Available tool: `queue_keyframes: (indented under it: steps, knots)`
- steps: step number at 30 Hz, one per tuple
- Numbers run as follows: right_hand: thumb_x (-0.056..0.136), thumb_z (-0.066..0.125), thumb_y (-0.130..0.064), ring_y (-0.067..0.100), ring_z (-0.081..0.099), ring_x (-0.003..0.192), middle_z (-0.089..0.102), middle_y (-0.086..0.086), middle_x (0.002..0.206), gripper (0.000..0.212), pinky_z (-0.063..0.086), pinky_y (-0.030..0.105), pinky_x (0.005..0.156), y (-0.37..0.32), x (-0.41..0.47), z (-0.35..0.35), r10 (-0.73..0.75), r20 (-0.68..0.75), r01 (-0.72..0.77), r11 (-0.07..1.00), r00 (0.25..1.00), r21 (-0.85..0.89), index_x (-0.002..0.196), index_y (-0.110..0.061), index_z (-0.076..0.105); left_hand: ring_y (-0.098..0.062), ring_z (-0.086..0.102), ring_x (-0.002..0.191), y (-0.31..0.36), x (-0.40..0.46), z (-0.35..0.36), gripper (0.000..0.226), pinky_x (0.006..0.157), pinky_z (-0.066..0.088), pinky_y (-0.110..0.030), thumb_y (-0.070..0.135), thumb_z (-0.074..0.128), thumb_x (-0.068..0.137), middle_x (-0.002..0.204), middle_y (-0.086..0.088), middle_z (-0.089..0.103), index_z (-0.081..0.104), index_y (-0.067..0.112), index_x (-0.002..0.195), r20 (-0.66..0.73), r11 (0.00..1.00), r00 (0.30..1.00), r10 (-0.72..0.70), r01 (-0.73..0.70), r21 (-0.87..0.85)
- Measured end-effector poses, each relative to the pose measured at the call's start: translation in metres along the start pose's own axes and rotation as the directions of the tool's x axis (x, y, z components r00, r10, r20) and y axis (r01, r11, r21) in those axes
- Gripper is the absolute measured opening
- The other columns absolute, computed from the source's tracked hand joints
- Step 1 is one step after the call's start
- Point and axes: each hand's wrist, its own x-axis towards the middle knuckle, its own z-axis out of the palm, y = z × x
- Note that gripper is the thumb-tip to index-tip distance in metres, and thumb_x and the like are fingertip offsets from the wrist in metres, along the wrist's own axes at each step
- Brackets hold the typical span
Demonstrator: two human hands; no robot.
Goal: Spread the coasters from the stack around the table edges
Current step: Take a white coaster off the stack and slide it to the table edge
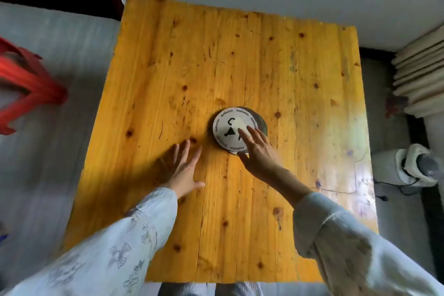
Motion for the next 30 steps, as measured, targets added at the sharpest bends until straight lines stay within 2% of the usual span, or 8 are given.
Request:
queue_keyframes:
  steps: [3, 5, 10, 14, 19, 24, 27, 30]
  knots:
    - [0.091, 0.051, -0.04, 0.03, -0.001, 0.148, 0.002, 0.01, 0.16, 0.073, 0.011, 0.046, 0.121, 0.002, 0.02, 0.008, -0.072, 0.007, 0.072, 0.985, 0.997, -0.16, 0.149, -0.024, 0.007, -0.024, -0.036, 0.133, -0.005, 0.001, 0.011, 0.11, 0.108, -0.01, -0.065, 0.041, 0.066, 0.075, 0.14, 0.003, -0.042, -0.024, 0.036, 0.137, -0.063, 0.988, 0.998, -0.014, 0.024, 0.153]
    - [0.091, 0.051, -0.042, 0.03, -0.002, 0.148, -0.001, 0.01, 0.16, 0.074, 0.008, 0.044, 0.121, 0.003, 0.026, 0.012, -0.084, 0.042, 0.091, 0.975, 0.996, -0.201, 0.149, -0.025, 0.008, -0.022, -0.038, 0.128, -0.008, 0.001, 0.018, 0.112, 0.107, -0.01, -0.065, 0.037, 0.066, 0.075, 0.139, 0.003, -0.043, -0.028, 0.037, 0.134, -0.081, 0.989, 0.997, -0.012, 0.024, 0.146]
    - [0.093, 0.049, -0.038, 0.031, 0.005, 0.148, 0.004, 0.013, 0.16, 0.066, 0.013, 0.042, 0.12, 0.011, 0.031, 0.023, -0.123, 0.02, 0.124, 0.952, 0.992, -0.281, 0.148, -0.025, 0.014, -0.023, -0.04, 0.127, -0.003, 0.005, 0.019, 0.113, 0.106, -0.011, -0.065, 0.031, 0.066, 0.076, 0.137, 0.001, -0.045, -0.034, 0.036, 0.128, -0.082, 0.986, 0.996, -0.033, 0.046, 0.161]
    - [0.099, 0.038, -0.027, 0.035, 0.012, 0.146, 0.013, 0.017, 0.158, 0.051, 0.021, 0.048, 0.119, 0.012, 0.026, 0.022, -0.19, 0.003, 0.183, 0.94, 0.982, -0.29, 0.147, -0.021, 0.022, -0.024, -0.039, 0.126, -0.003, 0.005, 0.017, 0.113, 0.106, -0.01, -0.066, 0.032, 0.066, 0.076, 0.138, 0.0, -0.045, -0.035, 0.035, 0.127, -0.073, 0.985, 0.997, -0.03, 0.041, 0.168]
    - [0.101, 0.034, -0.022, 0.029, 0.022, 0.145, 0.029, 0.01, 0.155, 0.044, 0.023, 0.043, 0.119, 0.016, 0.006, 0.016, -0.218, -0.067, 0.202, 0.96, 0.974, -0.192, 0.144, -0.018, 0.031, -0.023, -0.041, 0.125, -0.003, 0.005, 0.014, 0.113, 0.105, -0.01, -0.066, 0.032, 0.066, 0.076, 0.134, 0.001, -0.048, -0.035, 0.035, 0.127, -0.047, 0.985, 0.998, -0.037, 0.045, 0.169]
    - [0.1, 0.036, -0.023, 0.029, 0.024, 0.144, 0.031, 0.01, 0.154, 0.044, 0.021, 0.044, 0.119, 0.013, -0.048, 0.033, -0.254, -0.018, 0.247, 0.952, 0.967, -0.184, 0.143, -0.016, 0.033, -0.025, -0.03, 0.137, -0.002, 0.003, 0.014, 0.106, 0.108, -0.006, -0.065, 0.031, 0.067, 0.077, 0.146, 0.002, -0.038, -0.019, 0.035, 0.14, -0.082, 0.988, 0.996, -0.03, 0.042, 0.148]
    - [0.1, 0.035, -0.023, 0.031, 0.027, 0.143, 0.033, 0.011, 0.153, 0.044, 0.027, 0.045, 0.117, 0.013, -0.078, 0.049, -0.251, 0.033, 0.253, 0.951, 0.967, -0.18, 0.142, -0.013, 0.035, -0.024, -0.021, 0.142, -0.001, -0.005, 0.013, 0.085, 0.114, 0.0, -0.062, 0.02, 0.059, 0.084, 0.155, 0.002, -0.021, 0.001, 0.032, 0.145, -0.108, 1.0, 0.994, -0.026, 0.027, 0.015]
    - [0.099, 0.038, -0.024, 0.029, 0.034, 0.14, 0.038, 0.011, 0.15, 0.044, 0.04, 0.046, 0.109, 0.01, -0.103, 0.064, -0.242, 0.082, 0.253, 0.955, 0.967, -0.156, 0.141, -0.014, 0.037, -0.022, -0.01, 0.145, 0.004, -0.021, 0.023, 0.065, 0.118, 0.003, -0.05, 0.02, 0.051, 0.089, 0.158, 0.001, -0.007, 0.017, 0.024, 0.144, -0.133, 0.998, 0.991, -0.029, 0.021, -0.066]
